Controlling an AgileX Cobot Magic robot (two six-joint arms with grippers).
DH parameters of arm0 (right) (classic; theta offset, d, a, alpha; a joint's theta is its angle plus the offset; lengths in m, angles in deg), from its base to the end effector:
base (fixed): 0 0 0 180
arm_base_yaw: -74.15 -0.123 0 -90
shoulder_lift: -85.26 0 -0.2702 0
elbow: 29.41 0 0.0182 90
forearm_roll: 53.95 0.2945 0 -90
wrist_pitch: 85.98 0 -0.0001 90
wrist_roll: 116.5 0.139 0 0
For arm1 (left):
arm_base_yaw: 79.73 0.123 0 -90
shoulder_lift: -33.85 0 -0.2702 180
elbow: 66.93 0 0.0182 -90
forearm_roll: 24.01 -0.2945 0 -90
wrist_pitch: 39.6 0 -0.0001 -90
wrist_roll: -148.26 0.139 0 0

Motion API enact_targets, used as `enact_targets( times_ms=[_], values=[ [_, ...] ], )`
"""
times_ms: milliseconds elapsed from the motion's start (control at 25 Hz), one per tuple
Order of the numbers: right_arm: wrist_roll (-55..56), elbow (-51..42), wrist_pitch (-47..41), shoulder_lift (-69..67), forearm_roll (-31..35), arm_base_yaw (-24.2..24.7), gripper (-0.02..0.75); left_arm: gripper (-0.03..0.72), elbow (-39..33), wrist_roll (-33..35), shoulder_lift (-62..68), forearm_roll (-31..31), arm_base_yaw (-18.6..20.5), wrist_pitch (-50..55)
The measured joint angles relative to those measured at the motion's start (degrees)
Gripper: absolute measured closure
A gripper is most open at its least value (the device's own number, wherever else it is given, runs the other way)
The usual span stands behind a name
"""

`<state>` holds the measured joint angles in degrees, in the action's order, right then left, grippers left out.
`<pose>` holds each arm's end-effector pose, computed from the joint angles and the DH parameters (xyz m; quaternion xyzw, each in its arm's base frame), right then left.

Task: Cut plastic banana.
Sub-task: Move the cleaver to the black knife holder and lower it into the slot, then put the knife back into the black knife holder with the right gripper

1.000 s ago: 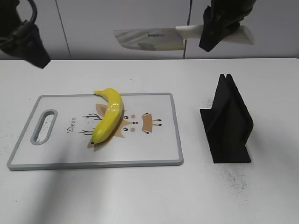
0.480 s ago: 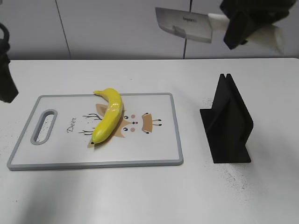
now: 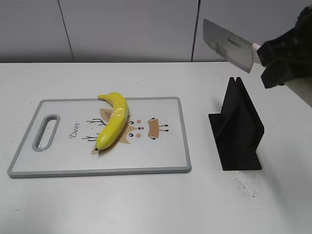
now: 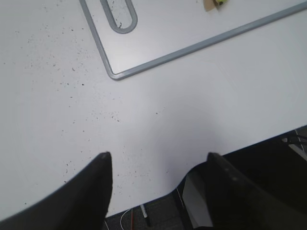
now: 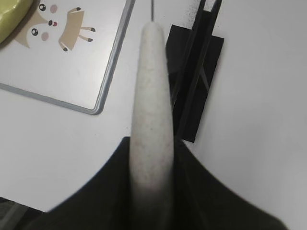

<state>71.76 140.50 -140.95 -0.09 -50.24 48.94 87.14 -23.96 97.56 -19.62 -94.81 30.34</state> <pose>0.3059 0.1522 0.2618 -0.1313 0.9574 0.1026 0.2357 0.2128 -0.0677 0.2554 0.1885 0.9652 -0.0489 0.1744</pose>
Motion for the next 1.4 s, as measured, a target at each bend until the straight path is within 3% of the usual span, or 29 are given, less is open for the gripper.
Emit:
enact_targets(
  times_ms=[560,960,1400],
  values=[
    [10.2,-12.4,9.9,2.5,-2.9,0.0,0.579,0.102,-16.2,0.1,-31.4,-0.1,0.0,-0.4],
    [16.4,-16.9,15.0,5.5,-4.6,0.0,0.579,0.102,-21.9,1.7,-53.3,-0.4,0.0,-3.5],
    [18.5,-21.3,19.5,5.5,-4.7,0.0,0.579,0.110,-23.4,1.8,-54.5,-0.7,0.0,-7.0]
  ],
)
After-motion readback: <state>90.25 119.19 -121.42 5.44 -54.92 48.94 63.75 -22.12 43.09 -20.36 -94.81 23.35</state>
